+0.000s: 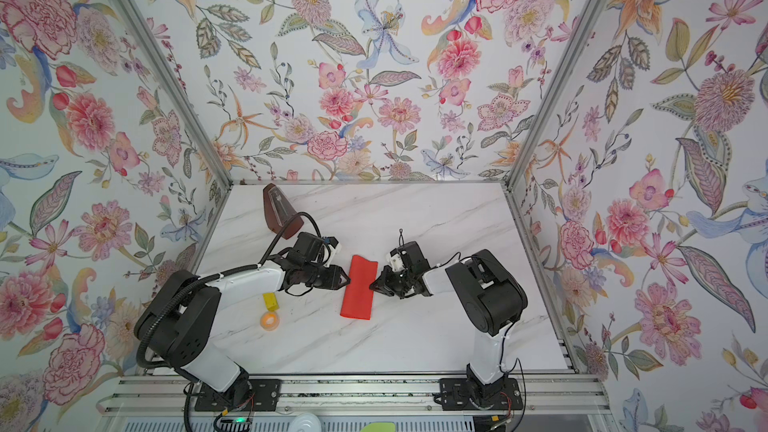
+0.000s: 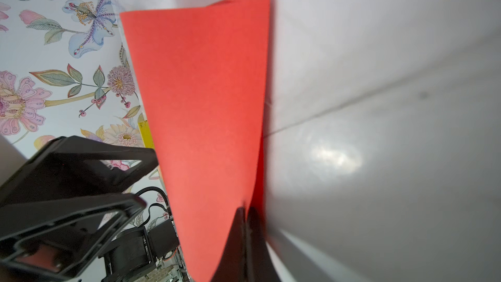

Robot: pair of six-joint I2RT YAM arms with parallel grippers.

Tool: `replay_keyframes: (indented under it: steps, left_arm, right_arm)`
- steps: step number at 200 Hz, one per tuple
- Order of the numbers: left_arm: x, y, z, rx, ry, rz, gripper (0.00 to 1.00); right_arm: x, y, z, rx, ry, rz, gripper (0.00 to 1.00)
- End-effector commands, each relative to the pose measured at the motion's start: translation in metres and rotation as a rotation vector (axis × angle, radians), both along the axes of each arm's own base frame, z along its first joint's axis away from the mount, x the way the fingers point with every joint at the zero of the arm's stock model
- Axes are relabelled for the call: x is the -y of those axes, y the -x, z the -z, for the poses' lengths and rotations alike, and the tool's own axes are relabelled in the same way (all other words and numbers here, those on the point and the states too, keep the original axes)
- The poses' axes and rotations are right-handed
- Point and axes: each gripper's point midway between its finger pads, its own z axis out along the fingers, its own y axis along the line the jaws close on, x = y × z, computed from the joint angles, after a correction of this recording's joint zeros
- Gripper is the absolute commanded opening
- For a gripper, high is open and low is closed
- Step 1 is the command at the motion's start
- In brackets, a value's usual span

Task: Fold a paper plane with a square sheet of paper (fold left side to right side)

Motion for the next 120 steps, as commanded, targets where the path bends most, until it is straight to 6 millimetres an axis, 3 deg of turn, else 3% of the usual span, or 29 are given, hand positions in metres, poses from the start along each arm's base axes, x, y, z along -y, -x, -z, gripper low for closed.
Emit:
replay_keyframes:
  steps: [1, 48, 90, 120]
  left_arm:
    - [0.001, -0.003, -0.020, 0.043, -0.003, 0.008, 0.40]
    - [0.017, 0.005, -0.028, 0.042, 0.027, 0.049, 0.40]
    - [0.050, 0.003, -0.025, 0.033, 0.056, 0.096, 0.36]
    - [0.061, -0.002, -0.006, 0.010, 0.038, 0.105, 0.28]
  right_arm:
    - [0.018, 0.016, 0.034, -0.067, 0.116, 0.008, 0.00]
    - [0.018, 0.018, 0.038, -0.072, 0.121, 0.004, 0.00]
    - [0.017, 0.017, 0.037, -0.069, 0.121, 0.004, 0.00]
    - [0.017, 0.016, 0.037, -0.066, 0.122, 0.006, 0.00]
